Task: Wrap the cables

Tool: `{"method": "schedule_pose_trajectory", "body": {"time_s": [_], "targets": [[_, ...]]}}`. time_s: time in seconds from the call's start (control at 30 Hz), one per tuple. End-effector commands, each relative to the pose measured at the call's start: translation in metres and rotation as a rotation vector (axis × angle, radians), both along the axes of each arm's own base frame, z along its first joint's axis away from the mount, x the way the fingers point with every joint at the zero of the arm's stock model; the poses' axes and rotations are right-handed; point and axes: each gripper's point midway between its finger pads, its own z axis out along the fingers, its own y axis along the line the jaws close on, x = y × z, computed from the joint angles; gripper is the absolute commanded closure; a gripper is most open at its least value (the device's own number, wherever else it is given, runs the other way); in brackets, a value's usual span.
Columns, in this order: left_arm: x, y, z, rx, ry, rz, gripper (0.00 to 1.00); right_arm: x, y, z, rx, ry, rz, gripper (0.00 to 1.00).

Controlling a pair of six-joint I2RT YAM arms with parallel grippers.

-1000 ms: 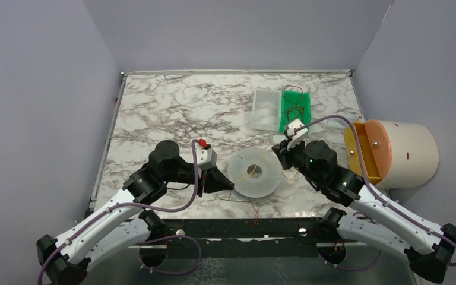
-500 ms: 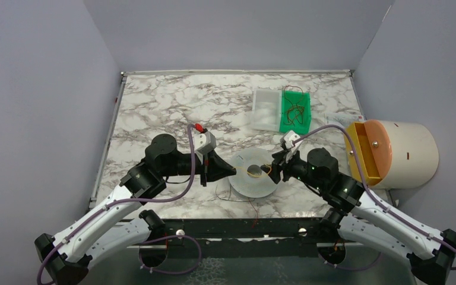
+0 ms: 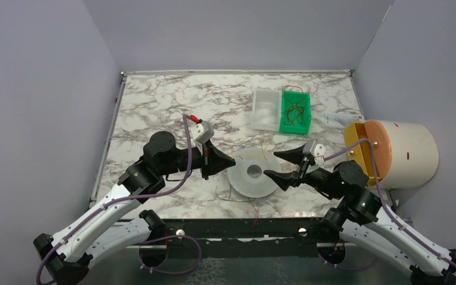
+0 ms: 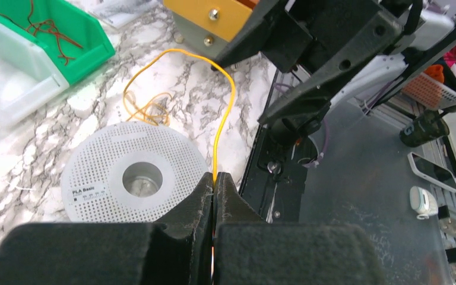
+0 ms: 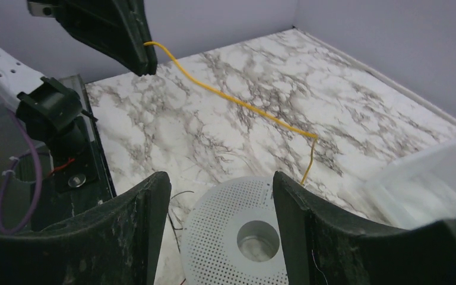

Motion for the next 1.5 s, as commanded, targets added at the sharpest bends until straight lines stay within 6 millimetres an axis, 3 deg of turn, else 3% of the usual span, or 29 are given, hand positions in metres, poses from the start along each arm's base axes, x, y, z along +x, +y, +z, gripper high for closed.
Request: {"method": "schedule_pose_trajectory", "body": {"time_s": [0.0,0.33,0.6,0.77,0.97,1.47], "targets": [[0.002,0.001,0.031,-0.065,-0.016,0.030,1.00,-0.022,0.005,0.019,0.061,-0.132,0.125,0.32],[-0.002,-0.004,0.030,-0.043,0.016,-0.012,1.00,-0.028,0.009,0.056,0.119,-0.386,0.170,0.32],[-0.006,-0.005,0.030,-0.033,0.032,-0.040,1.00,-0.014,0.022,0.059,0.083,-0.457,0.162,0.34],[-0.015,-0.006,0.030,-0.034,0.041,-0.087,1.00,0.009,0.019,0.058,0.070,-0.476,0.050,0.34],[-0.022,-0.005,0.033,-0.040,0.044,-0.121,1.00,0.022,0.022,0.046,0.061,-0.460,0.007,0.34],[-0.035,-0.006,0.041,-0.079,0.059,-0.183,1.00,0.033,0.016,0.018,0.112,-0.375,-0.065,0.47]]}}
